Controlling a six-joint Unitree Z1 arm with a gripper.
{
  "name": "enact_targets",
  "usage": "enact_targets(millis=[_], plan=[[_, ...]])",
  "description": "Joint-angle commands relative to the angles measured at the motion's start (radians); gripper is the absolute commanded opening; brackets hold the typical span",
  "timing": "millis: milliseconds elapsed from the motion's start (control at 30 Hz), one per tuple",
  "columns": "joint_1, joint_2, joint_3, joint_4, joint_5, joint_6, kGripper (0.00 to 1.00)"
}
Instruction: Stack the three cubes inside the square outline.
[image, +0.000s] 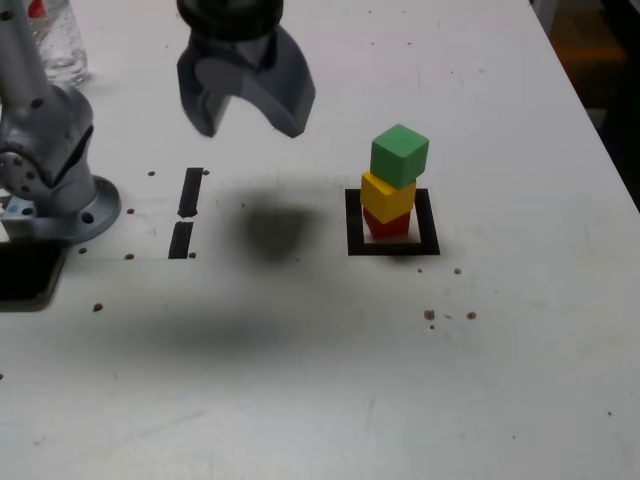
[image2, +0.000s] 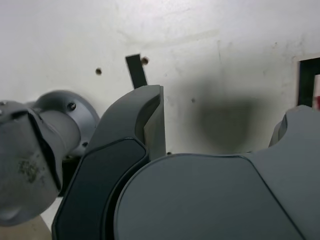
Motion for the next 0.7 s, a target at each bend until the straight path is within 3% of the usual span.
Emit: enact_targets(millis=[0,100,267,500,667], plan=[[0.005,-0.005,0.044,-0.024,-0.031,-0.04,0.87],[0.006,-0.008,0.136,-0.113,-0.095,-0.1,0.87],[0.006,-0.012,0.232,-0.217,-0.151,-0.125,0.87],[0.006,-0.019,0.298,-0.308,-0.198,-0.129,0.87],[0.006,-0.025,0.329,-0.35,-0.206,-0.13,0.87]])
